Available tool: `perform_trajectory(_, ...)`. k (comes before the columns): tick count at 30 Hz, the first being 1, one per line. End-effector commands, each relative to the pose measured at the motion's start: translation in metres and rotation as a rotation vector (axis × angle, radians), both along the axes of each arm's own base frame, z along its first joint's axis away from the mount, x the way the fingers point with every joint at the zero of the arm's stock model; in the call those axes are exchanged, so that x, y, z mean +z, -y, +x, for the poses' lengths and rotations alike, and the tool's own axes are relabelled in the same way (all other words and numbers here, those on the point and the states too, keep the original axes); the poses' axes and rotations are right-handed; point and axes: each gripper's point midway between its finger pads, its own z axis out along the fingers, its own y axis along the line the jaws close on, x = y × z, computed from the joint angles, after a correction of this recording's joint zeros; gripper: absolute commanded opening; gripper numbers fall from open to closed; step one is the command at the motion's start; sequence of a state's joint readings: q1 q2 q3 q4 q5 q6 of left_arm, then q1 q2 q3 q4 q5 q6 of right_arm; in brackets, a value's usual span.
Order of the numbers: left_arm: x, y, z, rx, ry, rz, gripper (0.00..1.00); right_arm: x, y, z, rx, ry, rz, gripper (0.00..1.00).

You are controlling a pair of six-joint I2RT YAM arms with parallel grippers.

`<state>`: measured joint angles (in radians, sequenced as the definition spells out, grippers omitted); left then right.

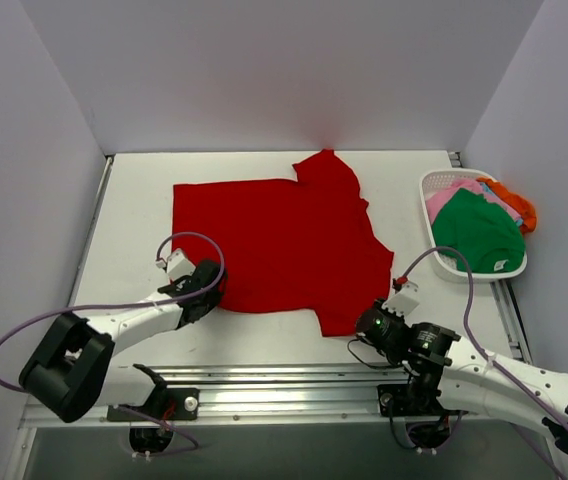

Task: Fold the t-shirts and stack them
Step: Fold the tshirt

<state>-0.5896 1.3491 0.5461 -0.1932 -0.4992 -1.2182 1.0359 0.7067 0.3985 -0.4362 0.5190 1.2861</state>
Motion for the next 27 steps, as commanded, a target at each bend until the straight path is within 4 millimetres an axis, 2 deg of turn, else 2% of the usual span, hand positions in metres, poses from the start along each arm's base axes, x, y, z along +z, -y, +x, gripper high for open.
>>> perform_trajectory(1,0.003,-0.011,-0.028,-0.037,-0.073,0.039,0.07,0.015,0.004,0.009,-0.044,0.042,-0.025,0.0)
perform_trajectory(2,0.016,-0.011,-0.027,-0.044,-0.039,0.032,0.07,0.017,0.005,0.01,-0.048,0.047,-0.032,0.0)
perform_trajectory(4,0.026,-0.017,-0.034,-0.051,-0.038,0.045,0.09,0.018,0.006,0.012,-0.054,0.052,-0.044,0.0)
perform_trajectory(5,0.037,-0.018,-0.034,-0.059,-0.006,0.041,0.1,0.021,0.006,0.013,-0.059,0.057,-0.042,0.0)
perform_trajectory(8,0.052,-0.026,-0.042,-0.072,0.011,0.05,0.15,0.026,0.004,0.017,-0.067,0.071,-0.045,0.0)
perform_trajectory(12,0.059,-0.033,-0.051,-0.093,0.012,0.071,0.22,0.029,0.0,0.021,-0.069,0.079,-0.056,0.0)
perform_trajectory(18,0.066,-0.026,-0.046,-0.139,0.023,0.071,0.35,0.035,-0.01,0.03,-0.066,0.092,-0.07,0.0)
perform_trajectory(21,0.073,-0.021,-0.038,-0.155,0.044,0.072,0.35,0.048,-0.014,0.04,-0.075,0.13,-0.098,0.0)
perform_trajectory(23,0.077,-0.019,-0.033,-0.169,0.051,0.08,0.33,0.066,-0.015,0.051,-0.097,0.169,-0.12,0.0)
perform_trajectory(24,0.08,-0.016,-0.03,-0.176,0.061,0.077,0.29,0.067,-0.016,0.055,-0.101,0.171,-0.146,0.0)
perform_trajectory(25,0.086,-0.013,-0.026,-0.18,0.072,0.07,0.26,0.08,-0.02,0.061,-0.112,0.188,-0.139,0.0)
perform_trajectory(27,0.089,-0.004,-0.023,-0.225,0.068,0.055,0.23,0.086,-0.019,0.071,-0.124,0.199,-0.183,0.0)
